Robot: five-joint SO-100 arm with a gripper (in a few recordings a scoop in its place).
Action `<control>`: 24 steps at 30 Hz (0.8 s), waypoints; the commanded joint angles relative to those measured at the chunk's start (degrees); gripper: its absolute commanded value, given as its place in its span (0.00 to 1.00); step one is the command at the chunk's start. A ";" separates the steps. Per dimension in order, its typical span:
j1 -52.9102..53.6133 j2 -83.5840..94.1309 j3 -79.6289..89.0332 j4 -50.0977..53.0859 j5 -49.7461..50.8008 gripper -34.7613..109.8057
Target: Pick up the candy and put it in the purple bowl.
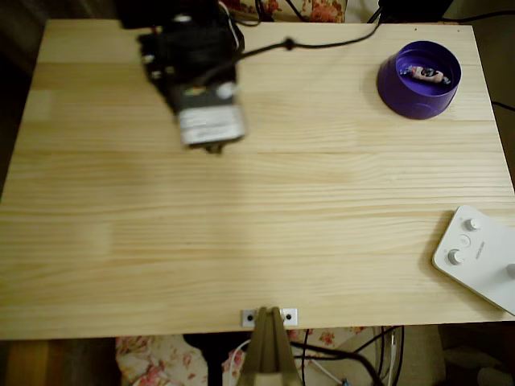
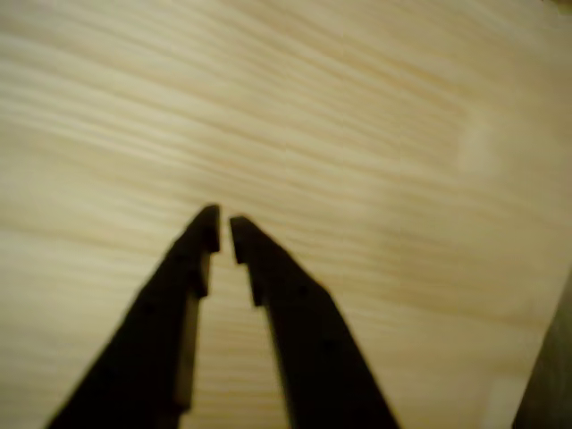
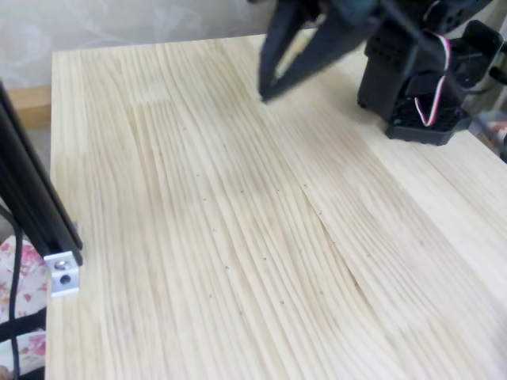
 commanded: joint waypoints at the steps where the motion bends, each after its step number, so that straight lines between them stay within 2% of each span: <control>1: 8.53 6.15 5.27 -2.20 -1.14 0.24; 4: 12.57 11.07 10.20 -1.05 1.67 0.23; 10: 13.18 23.03 15.56 10.99 10.37 0.23; 13: 14.33 23.03 17.67 11.43 13.45 0.23; 24: 15.73 23.03 18.72 11.51 15.12 0.24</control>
